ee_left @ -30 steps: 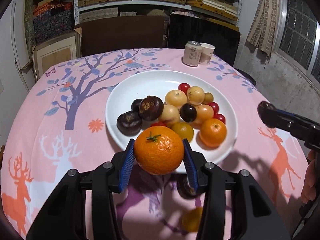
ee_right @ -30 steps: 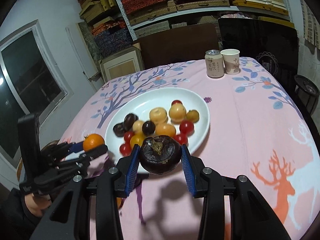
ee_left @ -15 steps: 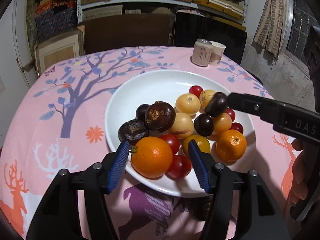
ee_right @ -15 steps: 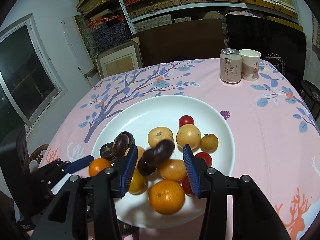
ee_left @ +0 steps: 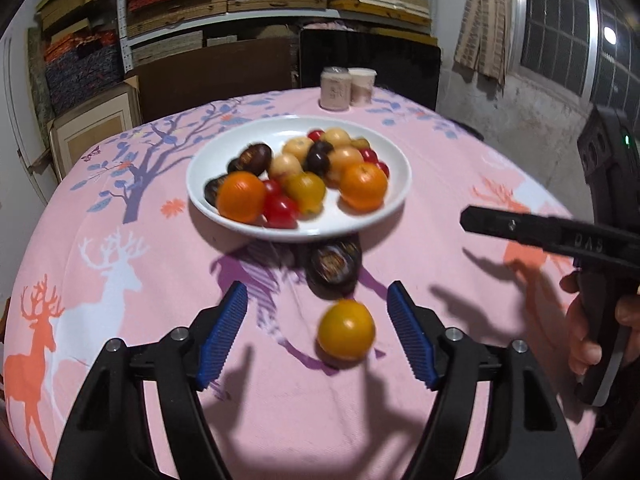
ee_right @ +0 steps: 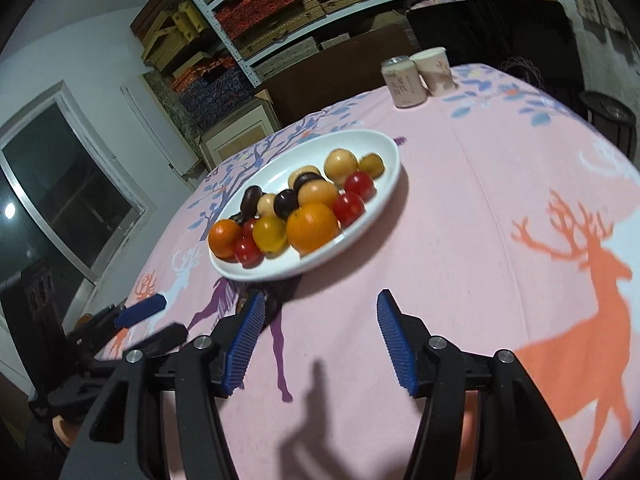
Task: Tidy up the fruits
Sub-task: 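Close the left tool on a yellow tomato while the right tool closes on the last dark plum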
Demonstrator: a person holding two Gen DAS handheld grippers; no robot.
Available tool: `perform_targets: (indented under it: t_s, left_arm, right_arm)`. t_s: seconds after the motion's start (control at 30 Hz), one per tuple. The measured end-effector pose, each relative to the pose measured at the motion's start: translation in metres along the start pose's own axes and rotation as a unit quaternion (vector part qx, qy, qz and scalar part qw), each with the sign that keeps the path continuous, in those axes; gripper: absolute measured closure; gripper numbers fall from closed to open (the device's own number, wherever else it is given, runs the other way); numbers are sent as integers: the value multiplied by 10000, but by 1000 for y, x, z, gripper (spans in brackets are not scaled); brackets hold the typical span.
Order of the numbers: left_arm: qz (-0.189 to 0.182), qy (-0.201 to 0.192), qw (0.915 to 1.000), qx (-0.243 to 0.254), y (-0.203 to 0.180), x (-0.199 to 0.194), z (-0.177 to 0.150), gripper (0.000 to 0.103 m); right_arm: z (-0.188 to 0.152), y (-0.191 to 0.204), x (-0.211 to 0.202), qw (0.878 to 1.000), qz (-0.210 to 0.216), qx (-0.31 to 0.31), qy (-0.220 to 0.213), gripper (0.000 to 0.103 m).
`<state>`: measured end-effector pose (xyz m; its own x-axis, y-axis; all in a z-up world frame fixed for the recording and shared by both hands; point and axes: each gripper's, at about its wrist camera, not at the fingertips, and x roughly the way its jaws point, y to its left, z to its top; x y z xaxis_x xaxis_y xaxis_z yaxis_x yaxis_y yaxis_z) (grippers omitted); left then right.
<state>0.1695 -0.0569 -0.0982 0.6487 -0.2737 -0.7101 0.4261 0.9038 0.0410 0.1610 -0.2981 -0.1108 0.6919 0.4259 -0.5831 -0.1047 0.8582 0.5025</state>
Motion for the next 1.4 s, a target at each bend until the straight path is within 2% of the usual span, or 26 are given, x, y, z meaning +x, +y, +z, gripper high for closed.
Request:
perform_targets:
  t_s: [0.13,0.27,0.37,0.57,0.63,0.8,1.07,1.23,1.4]
  left_arm:
    - [74,106,9998,147,-14,12,-9,33]
    - [161,194,9997,22,-9,22,-13,33]
    - [116,294,9995,-67,-6,27,-14,45]
    - [20,293,9994,-189,-2,30,-15,54]
    - [-10,278,9994,-227,-1,29,-14,60]
    - [-77,331,9990,-295,2,31,-14,65]
    - [-31,281,9991,-313,4,30,-14,66]
    - [108,139,9992,-350,7,24,-13,66]
    - [427,-424,9948,-817,35,-1,-9,66]
  right_arm:
    - [-7,-4,5,10000,-20,-69,-16,43]
    - [-9,-3,5,9998,-140,-166,-32,43]
    - [-11,1,7,9993,-224,-312,8,43]
    - [-13,4,8,9986,-287,-441,15,43]
    - [-13,4,9,9987,-297,-421,29,43]
    - [-13,4,9,9986,-317,-421,35,43]
    - [-13,2,9,9988,-299,-376,23,43]
    - [-13,2,9,9988,-314,-386,27,43]
    - [-14,6,16,9983,-378,-405,199,43]
